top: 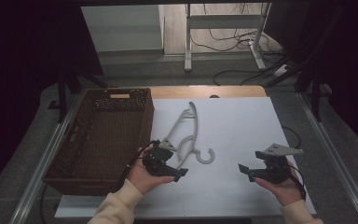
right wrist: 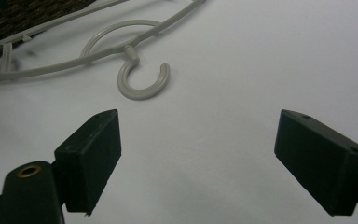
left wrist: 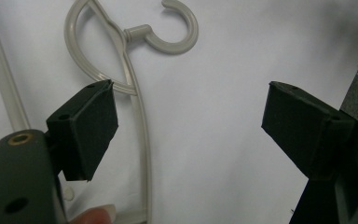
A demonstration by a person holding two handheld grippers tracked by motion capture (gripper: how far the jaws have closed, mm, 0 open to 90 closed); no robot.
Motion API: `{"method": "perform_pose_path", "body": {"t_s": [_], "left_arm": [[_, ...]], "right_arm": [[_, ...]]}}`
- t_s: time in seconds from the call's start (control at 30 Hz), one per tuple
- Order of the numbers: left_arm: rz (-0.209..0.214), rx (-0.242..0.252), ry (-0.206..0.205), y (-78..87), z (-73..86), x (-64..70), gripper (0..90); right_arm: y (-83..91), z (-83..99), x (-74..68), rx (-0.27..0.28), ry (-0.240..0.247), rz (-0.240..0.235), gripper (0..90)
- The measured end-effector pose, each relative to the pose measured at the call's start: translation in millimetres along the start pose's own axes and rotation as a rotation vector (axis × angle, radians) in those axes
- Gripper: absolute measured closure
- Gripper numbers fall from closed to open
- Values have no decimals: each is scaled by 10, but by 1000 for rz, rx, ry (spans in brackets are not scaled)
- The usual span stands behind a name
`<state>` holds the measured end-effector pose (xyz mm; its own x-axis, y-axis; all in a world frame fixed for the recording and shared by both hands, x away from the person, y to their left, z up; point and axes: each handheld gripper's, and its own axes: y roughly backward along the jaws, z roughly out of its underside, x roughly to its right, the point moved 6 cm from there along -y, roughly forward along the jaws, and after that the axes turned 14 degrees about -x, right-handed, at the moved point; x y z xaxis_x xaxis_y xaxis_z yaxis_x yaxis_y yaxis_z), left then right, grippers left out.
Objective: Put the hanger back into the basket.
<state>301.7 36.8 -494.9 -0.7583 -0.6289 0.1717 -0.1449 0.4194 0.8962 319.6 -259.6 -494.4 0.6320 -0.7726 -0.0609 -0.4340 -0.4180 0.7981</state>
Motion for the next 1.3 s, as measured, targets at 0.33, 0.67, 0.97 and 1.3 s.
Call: {"method": "perform_pose_path", "body": {"t_s": [0.33,0.67,0.97,1.3], "left_arm": [[51,-25,18,-140,-67,26,205],[31,-77,89,-336,-89,-79,218],[76,-116,144,-453,-61,-192,245],[84,-163,185,-599,-12,-299,327]], "right_arm": [[-14,-6,-24,-3,4,-9,149],[-26,3,-28,-13,5,-9,149],[-38,8,-26,-19,9,-8,149],[-37,9,-25,-19,10,-8,148]]}}
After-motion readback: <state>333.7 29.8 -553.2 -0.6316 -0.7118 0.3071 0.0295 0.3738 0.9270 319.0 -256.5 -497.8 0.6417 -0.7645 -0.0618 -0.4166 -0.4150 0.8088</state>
